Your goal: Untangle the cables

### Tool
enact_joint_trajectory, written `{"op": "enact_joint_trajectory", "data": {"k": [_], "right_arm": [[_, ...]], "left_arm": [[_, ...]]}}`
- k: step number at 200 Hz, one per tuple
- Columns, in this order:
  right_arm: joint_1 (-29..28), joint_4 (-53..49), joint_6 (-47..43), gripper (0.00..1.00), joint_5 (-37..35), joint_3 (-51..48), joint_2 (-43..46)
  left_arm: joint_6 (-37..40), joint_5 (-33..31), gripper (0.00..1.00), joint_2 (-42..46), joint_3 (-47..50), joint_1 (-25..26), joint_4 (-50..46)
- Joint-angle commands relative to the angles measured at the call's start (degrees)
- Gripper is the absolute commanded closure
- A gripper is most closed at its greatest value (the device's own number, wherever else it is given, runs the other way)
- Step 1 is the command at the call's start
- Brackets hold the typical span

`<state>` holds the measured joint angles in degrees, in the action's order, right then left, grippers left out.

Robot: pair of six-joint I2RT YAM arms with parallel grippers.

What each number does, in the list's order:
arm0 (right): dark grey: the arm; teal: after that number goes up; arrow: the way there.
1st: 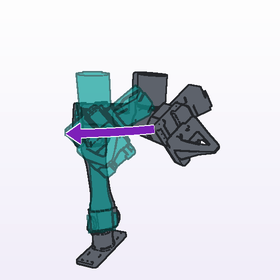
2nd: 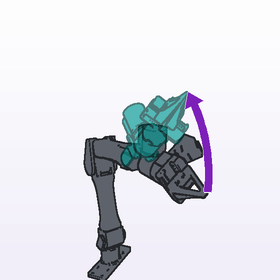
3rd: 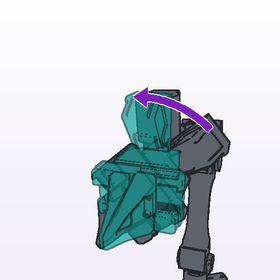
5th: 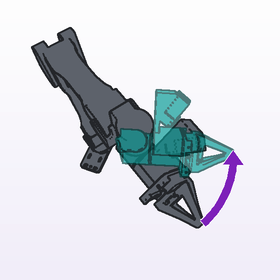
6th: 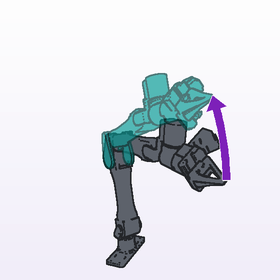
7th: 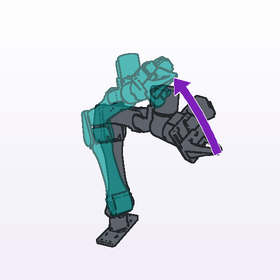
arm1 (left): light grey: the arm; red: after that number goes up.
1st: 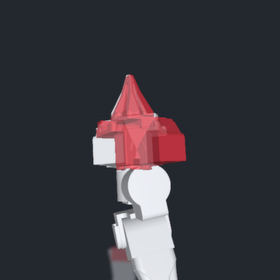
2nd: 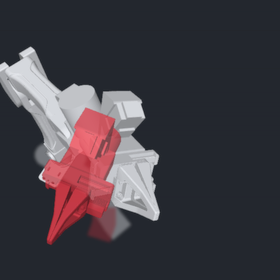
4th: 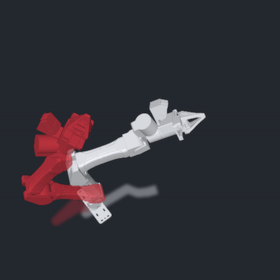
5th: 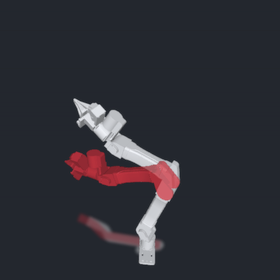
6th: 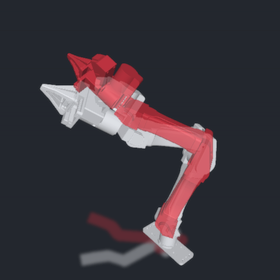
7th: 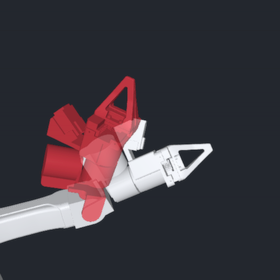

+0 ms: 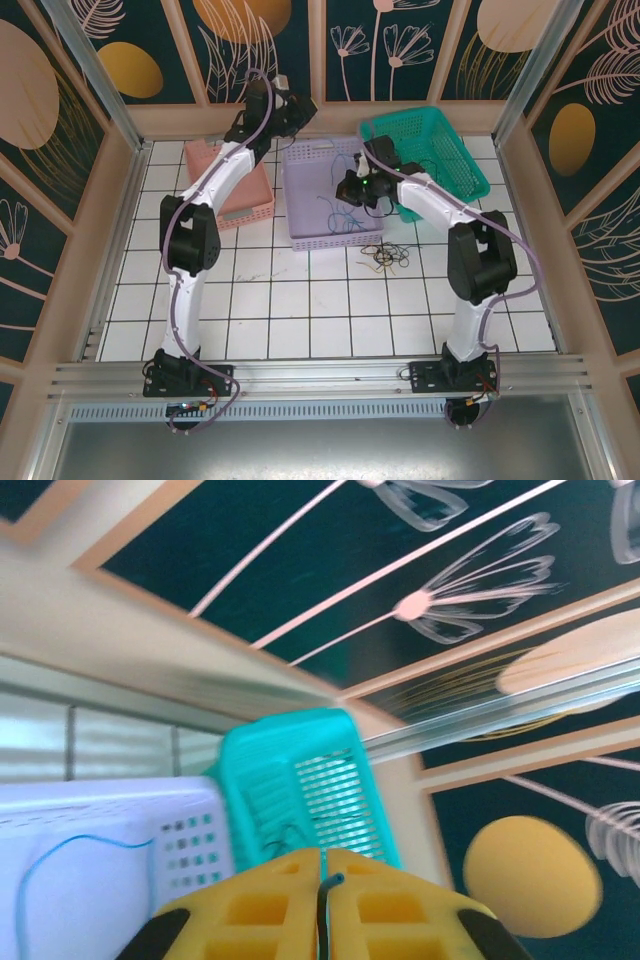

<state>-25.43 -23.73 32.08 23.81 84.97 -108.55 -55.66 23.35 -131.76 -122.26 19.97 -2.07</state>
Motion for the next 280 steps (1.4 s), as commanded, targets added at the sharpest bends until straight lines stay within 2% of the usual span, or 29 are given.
{"op": "enact_joint_trajectory", "data": {"k": [1, 24, 53, 79, 108, 175, 184, 204, 213, 237, 280], "right_arm": [[-0.32, 1.05, 2.04, 1.0, -1.94, 1.45, -1.32], [-0.46, -1.33, 3.08, 1.0, -2.52, 3.91, -4.11], [-0.67, -4.05, 2.82, 1.0, -1.46, 8.06, -8.55], [-0.65, -5.52, 2.58, 1.0, -1.52, 11.37, -11.85], [-0.62, -5.72, 2.64, 1.0, -1.11, 14.45, -13.5], [1.21, -5.74, 5.33, 1.0, -1.39, 20.97, -16.35], [1.56, -5.89, 5.39, 0.93, -1.85, 21.59, -16.19], [1.79, -5.62, 5.11, 0.67, -3.25, 20.81, -13.58], [1.84, -4.82, 5.21, 0.61, -4.03, 19.37, -11.34], [1.94, -3.32, 6.9, 0.53, -8.47, 13.03, -2.65], [2.59, -1.54, 11.25, 0.44, -14.41, -4.89, 16.49]], "left_arm": [[4.1, -2.76, 0.76, -0.91, 0.1, -0.37, -4.43], [5.98, -7.62, 0.51, 0.35, -0.44, -0.37, -10.37], [8.39, -14.19, 0.35, 4.92, -0.1, -0.37, -16.59], [8.21, -16.8, 0.33, 10.07, 2.86, -0.32, -19.44], [7.67, -17.38, 0.34, 17.19, 10.45, -0.3, -17.27], [4.15, -14.06, 0.36, 31.56, 30.16, 1.92, -10.0], [4.1, -13.75, 0.36, 32.98, 32.2, 2.62, -9.89], [3.98, -12.77, 0.36, 36.85, 36.83, 4.16, -9.46], [3.83, -12.56, 0.36, 38.29, 38.8, 4.81, -9.67], [3.37, -12.22, 0.37, 42.36, 44.05, 6.42, -9.97], [0.15, -10.79, 0.38, 48.43, 55.16, 8.57, -8.89]]}}
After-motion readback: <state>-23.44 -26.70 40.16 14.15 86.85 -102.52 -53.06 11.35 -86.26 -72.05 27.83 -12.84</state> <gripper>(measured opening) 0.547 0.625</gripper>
